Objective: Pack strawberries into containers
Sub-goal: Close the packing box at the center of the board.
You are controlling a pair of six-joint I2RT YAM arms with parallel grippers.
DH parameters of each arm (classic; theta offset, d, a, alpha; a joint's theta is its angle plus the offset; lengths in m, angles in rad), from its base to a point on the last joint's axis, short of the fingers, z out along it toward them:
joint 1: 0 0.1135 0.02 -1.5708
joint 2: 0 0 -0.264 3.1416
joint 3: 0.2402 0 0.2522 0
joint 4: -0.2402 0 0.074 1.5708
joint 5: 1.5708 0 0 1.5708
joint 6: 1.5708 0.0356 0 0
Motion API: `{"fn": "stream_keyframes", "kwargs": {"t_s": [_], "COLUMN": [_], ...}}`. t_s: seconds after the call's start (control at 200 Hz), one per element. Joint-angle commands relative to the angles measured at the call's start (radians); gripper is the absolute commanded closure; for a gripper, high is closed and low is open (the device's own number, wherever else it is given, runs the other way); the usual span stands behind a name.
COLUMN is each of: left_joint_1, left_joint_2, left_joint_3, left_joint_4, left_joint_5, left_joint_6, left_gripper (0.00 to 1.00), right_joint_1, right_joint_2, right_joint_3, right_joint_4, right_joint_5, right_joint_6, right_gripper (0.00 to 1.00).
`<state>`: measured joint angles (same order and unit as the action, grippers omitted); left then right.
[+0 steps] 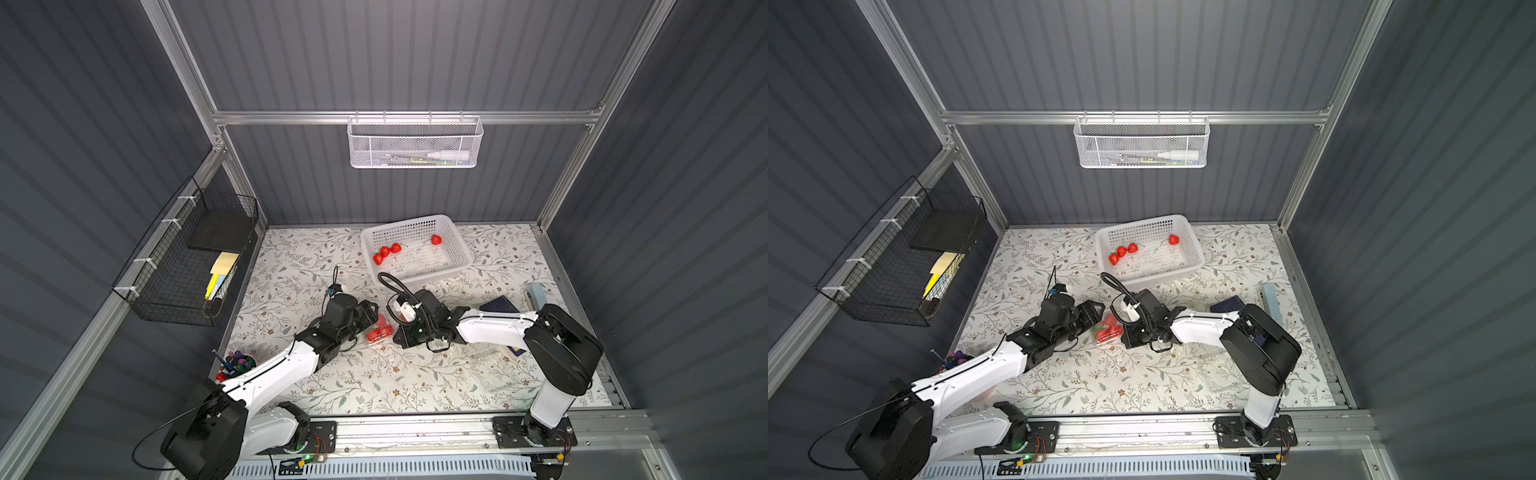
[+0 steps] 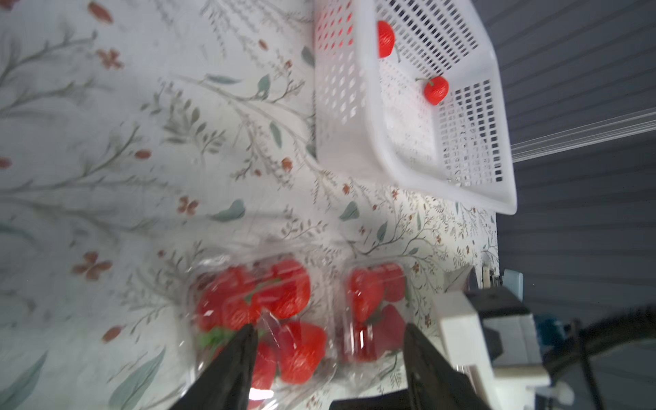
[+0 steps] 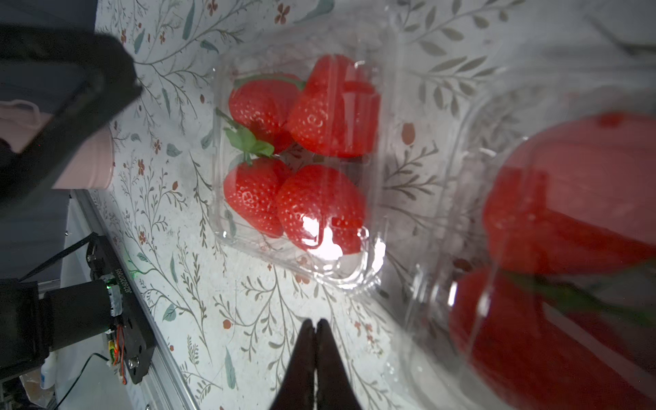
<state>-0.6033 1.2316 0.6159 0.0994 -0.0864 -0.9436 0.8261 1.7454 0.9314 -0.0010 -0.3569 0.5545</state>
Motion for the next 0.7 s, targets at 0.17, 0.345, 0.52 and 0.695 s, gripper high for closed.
{"fn": "stream_keyframes", "kwargs": {"t_s": [0.17, 0.345, 0.52, 0.695], "left_joint_1": [-0.004, -0.004, -0.004, -0.004], "left_joint_2": [0.117, 0.155, 0.196, 0.240], "left_joint_3": [0.046, -0.018, -0.042, -0.088], "left_joint_4": [0.114, 0.154, 0.149, 0.212], "left_joint_5": [0.020, 0.068, 0.088, 0.114], "left_joint_6": [0.094, 0.100, 0.101, 0.083], "left_gripper": [0.38, 0.44, 0.46, 0.49], "right_joint_1": [-0.092, -0.097, -0.096, -0.096], "right_joint_2": [0.041, 0.059, 0.086, 0.119], "right_joint_3": [-0.048, -0.015, -0.004, -0.011], "right_joint_4": [0.159, 0.167, 0.177, 0.244], "right_joint_5": [-0.111, -0.130, -0.154, -0.189], "right_joint_6": [0.115, 0.114, 0.128, 0.158], "right_gripper": [0.61, 0.47, 0.45, 0.46]}}
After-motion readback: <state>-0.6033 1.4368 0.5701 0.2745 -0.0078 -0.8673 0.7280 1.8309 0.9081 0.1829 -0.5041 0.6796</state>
